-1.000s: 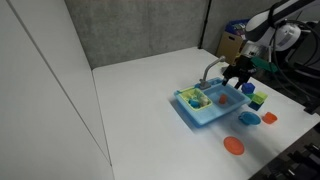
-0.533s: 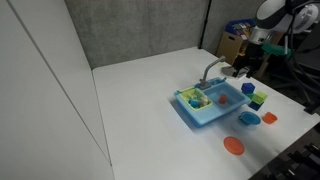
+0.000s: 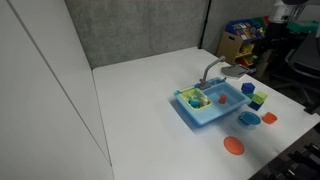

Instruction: Put the orange plate on the sink

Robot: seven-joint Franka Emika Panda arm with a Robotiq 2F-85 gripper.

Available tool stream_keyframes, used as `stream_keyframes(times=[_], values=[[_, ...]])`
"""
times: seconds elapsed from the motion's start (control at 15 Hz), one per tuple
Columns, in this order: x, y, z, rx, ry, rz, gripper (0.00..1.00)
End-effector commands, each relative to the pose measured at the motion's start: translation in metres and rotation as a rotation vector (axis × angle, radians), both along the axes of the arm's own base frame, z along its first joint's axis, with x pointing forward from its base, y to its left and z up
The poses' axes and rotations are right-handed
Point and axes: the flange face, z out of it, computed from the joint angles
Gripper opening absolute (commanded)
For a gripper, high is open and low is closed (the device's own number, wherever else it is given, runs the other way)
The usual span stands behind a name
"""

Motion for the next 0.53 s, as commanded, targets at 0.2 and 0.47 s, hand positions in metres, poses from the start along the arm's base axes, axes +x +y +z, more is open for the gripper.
stream_keyframes(times=[0.2,0.47], values=[[-0.028,-0.004,0.072,-0.081,-0.021,-0.020,1.00],[-0.028,-0.003,0.071,-0.051,0.005,-0.002,1.00]])
